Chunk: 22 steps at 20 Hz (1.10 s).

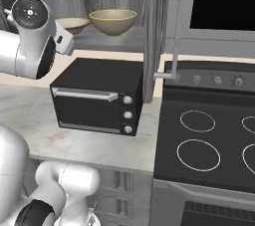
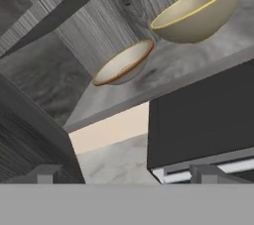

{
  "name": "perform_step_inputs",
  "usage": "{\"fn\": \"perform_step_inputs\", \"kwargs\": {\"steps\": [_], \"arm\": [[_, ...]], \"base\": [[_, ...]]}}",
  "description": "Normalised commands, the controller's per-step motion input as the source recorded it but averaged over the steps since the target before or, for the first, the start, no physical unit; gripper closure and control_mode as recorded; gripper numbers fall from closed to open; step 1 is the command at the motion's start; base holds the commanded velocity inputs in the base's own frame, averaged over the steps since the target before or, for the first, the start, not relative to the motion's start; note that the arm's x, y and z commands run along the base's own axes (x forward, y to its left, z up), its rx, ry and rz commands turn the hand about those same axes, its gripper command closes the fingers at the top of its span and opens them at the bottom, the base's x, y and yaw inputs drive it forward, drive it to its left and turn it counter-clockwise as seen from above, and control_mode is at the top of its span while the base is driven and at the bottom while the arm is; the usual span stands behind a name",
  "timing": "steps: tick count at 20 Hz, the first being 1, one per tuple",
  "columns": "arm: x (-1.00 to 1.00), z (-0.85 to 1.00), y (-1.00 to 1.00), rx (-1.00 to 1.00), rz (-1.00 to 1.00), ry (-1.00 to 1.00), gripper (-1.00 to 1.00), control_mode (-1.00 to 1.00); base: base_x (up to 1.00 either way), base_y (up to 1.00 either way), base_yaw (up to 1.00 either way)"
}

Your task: Move the bowls from the cabinet to the plates on the dining table.

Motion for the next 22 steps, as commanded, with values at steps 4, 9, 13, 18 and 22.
{"fn": "perform_step_inputs", "kwargs": {"steps": [4,9,13,18,22], "arm": [[0.11,0.00,0.32,0.16,0.08,0.07,-1.00,-1.00],[0.12,0.00,0.29,0.16,0.12,0.08,-1.00,-1.00],[0.09,-0.01,0.29,0.12,0.14,0.07,-1.00,-1.00],[0.01,-0.06,0.30,0.08,0.13,0.04,-1.00,-1.00],[0.00,-0.04,0.33,0.08,0.14,0.03,-1.00,-1.00]], "base": [[0.00,0.00,0.00],[0.00,0.00,0.00],[0.00,0.00,0.00],[0.00,0.00,0.00],[0.00,0.00,0.00]]}}
